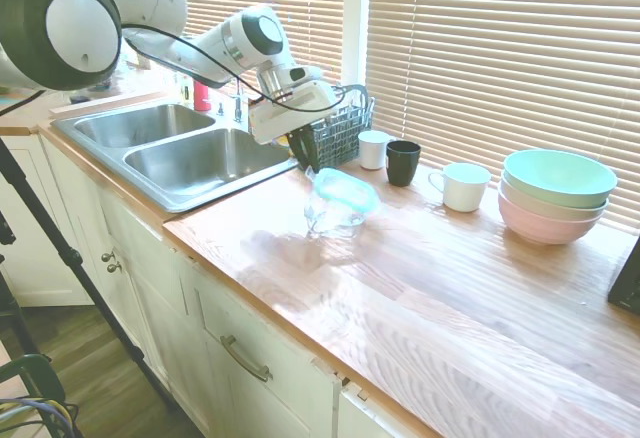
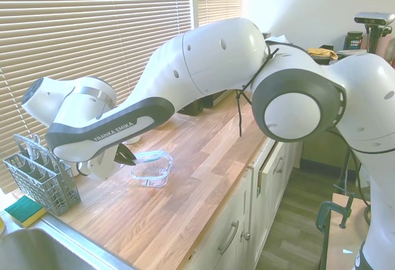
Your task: Cover the lid of the food container
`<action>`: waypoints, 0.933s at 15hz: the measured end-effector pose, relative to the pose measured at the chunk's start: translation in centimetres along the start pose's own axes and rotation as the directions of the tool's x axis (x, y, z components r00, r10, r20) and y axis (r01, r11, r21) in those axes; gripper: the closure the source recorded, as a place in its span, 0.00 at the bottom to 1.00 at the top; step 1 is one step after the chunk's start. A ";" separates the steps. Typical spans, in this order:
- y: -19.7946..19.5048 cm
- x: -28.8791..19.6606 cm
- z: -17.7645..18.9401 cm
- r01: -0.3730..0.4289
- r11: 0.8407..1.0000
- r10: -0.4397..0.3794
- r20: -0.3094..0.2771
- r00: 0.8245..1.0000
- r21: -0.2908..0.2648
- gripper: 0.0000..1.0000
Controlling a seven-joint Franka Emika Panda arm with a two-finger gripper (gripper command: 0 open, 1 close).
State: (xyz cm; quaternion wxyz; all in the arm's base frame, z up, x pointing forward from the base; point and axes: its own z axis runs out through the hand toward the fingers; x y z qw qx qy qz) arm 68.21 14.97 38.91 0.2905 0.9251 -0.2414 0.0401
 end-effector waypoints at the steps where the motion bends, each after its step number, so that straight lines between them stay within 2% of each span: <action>1: -0.2 -0.5 0.1 -0.002 1.000 0.002 0.001 1.000 -0.006 1.00; 5: -1.0 -1.9 2.1 -0.004 0.999 0.004 -0.001 1.000 -0.041 1.00; 8: -1.1 -2.0 3.6 -0.005 0.999 0.005 0.004 1.000 -0.044 1.00; 14: -1.6 -2.5 3.5 -0.021 0.999 0.021 0.004 1.000 -0.038 1.00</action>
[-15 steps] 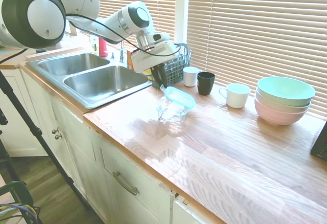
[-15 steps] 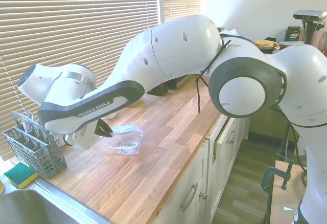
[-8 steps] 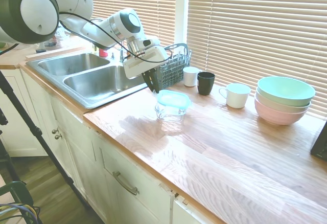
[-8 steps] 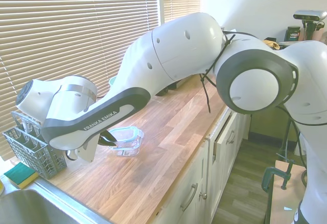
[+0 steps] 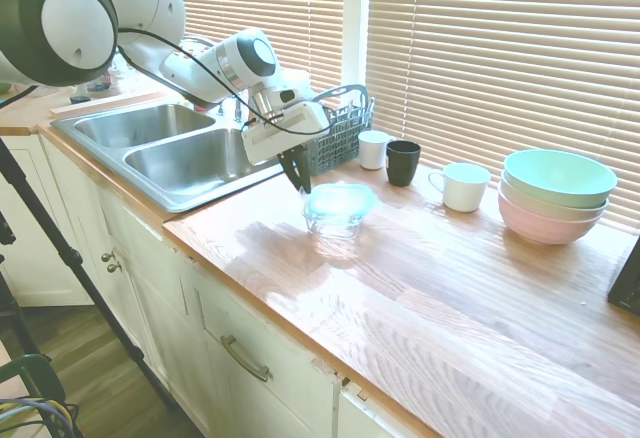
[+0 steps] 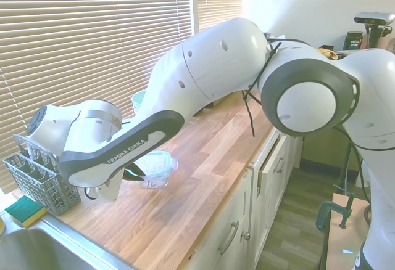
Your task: Cover the lid of the food container
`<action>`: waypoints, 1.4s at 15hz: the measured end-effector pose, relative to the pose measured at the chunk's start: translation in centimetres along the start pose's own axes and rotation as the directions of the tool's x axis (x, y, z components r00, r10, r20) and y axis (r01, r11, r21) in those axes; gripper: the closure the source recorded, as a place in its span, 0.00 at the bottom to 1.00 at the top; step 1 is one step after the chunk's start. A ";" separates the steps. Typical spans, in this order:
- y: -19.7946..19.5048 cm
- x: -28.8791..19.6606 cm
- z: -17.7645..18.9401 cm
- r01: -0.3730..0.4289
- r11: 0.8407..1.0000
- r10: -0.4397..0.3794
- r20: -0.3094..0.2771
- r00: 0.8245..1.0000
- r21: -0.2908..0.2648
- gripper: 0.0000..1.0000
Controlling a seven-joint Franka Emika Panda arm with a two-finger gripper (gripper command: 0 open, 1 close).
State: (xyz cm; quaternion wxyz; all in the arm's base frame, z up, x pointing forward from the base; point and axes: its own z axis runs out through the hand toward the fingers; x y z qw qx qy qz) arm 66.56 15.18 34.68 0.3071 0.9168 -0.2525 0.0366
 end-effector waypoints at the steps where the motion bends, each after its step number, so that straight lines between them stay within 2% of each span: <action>1: -0.1 -0.1 0.0 -0.010 1.000 0.010 0.001 1.000 0.000 1.00; 3: -0.1 -0.1 0.0 -0.023 1.000 0.023 0.001 1.000 0.000 1.00; 4: -0.1 -0.1 0.0 -0.034 0.999 0.034 0.005 0.999 0.002 0.00; 9: 0.1 0.0 0.0 -0.053 0.998 0.053 0.017 0.998 0.014 0.00; 15: 0.5 0.0 -1.1 -0.079 0.995 0.077 0.037 0.996 0.056 0.00; 18: 1.4 0.0 -2.9 -0.095 0.991 0.090 0.050 0.995 0.098 0.00; 21: 4.1 0.0 -4.7 -0.131 0.976 0.113 0.111 0.987 0.172 0.00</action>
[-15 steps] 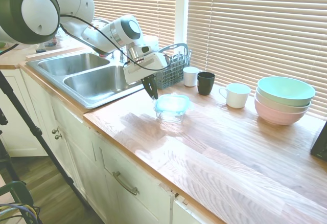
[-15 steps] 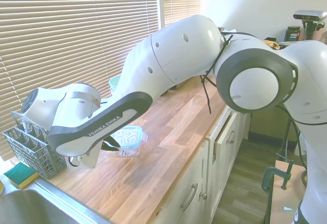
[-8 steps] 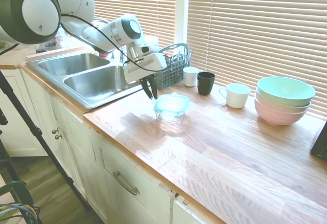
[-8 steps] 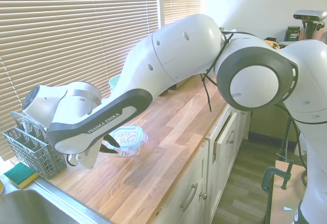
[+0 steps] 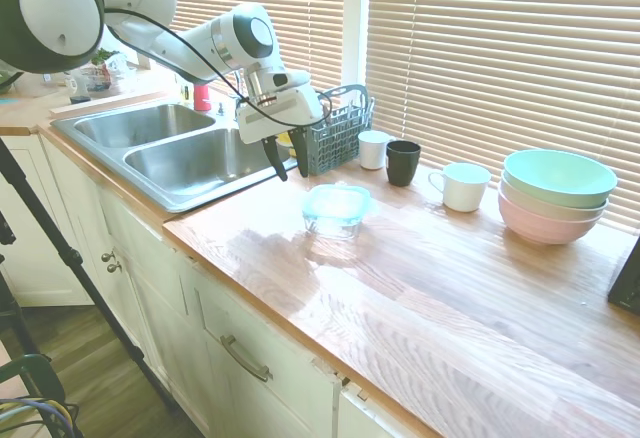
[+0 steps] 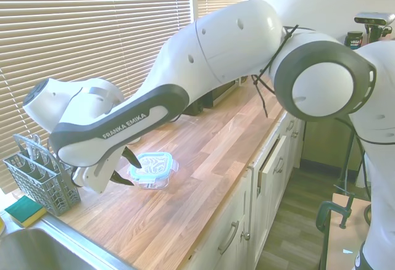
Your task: Cover the lid of the food container
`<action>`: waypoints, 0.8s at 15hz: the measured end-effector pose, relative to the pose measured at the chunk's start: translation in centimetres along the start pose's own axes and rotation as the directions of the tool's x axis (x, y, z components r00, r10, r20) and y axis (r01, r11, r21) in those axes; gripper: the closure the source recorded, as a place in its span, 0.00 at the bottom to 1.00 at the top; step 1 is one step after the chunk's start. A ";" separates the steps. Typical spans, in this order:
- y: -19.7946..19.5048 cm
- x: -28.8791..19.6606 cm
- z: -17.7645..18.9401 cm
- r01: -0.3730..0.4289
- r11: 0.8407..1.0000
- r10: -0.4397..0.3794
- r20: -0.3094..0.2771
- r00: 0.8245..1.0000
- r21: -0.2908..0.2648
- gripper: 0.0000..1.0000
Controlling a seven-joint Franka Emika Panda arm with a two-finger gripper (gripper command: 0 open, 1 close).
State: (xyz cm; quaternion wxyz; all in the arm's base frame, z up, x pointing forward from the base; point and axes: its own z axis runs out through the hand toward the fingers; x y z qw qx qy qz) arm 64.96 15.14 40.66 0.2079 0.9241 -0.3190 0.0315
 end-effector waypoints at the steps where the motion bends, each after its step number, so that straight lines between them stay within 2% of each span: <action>1: 1.3 -0.1 -0.7 -0.008 0.999 0.007 0.024 1.000 0.032 0.00; 4: 6.3 -0.3 -2.1 -0.047 0.992 0.037 0.087 0.995 0.113 0.00; 7: 11.9 -0.4 -2.3 -0.111 0.976 0.077 0.179 0.981 0.187 0.00; 9: 15.2 0.1 -1.7 -0.143 0.966 0.094 0.225 0.970 0.215 0.00; 12: 18.7 1.0 -0.1 -0.173 0.957 0.110 0.263 0.959 0.231 0.00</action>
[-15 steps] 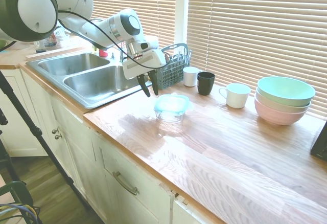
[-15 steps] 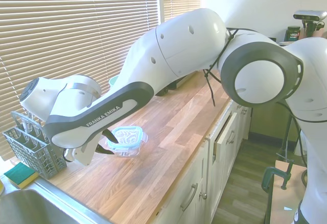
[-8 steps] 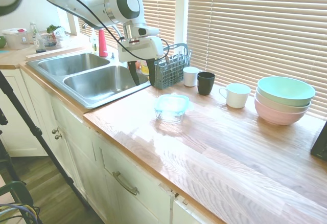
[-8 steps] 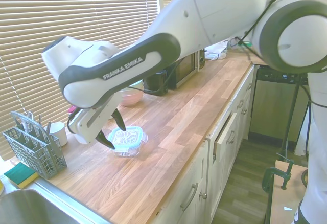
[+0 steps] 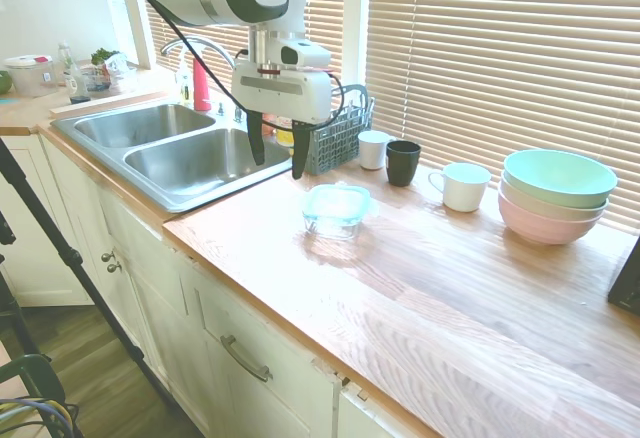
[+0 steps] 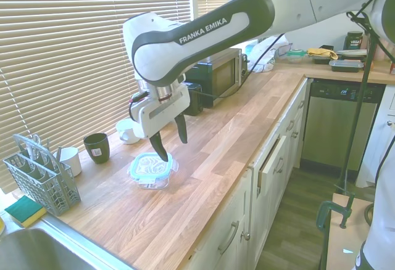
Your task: Cover the lid of the food container
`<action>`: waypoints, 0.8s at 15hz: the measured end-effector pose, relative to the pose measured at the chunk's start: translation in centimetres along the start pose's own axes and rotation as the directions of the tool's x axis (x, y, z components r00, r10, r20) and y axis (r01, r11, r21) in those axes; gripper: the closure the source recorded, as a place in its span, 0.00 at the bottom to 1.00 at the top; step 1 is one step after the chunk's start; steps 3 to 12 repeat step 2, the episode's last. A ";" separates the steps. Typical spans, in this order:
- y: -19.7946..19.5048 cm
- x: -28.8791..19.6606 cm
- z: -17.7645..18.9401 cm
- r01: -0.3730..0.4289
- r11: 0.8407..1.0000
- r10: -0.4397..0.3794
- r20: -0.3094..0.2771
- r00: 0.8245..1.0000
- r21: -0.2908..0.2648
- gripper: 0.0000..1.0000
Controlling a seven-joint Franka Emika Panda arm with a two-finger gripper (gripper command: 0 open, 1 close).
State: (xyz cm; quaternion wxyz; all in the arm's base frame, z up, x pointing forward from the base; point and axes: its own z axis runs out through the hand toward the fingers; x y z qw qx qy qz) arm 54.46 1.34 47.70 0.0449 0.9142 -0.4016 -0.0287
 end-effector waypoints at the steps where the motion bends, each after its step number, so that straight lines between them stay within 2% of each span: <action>1: 1.0 0.4 0.2 -0.003 1.000 0.003 0.009 1.000 0.004 0.00; 12: 1.7 0.6 0.3 -0.005 1.000 0.005 0.016 1.000 0.008 0.00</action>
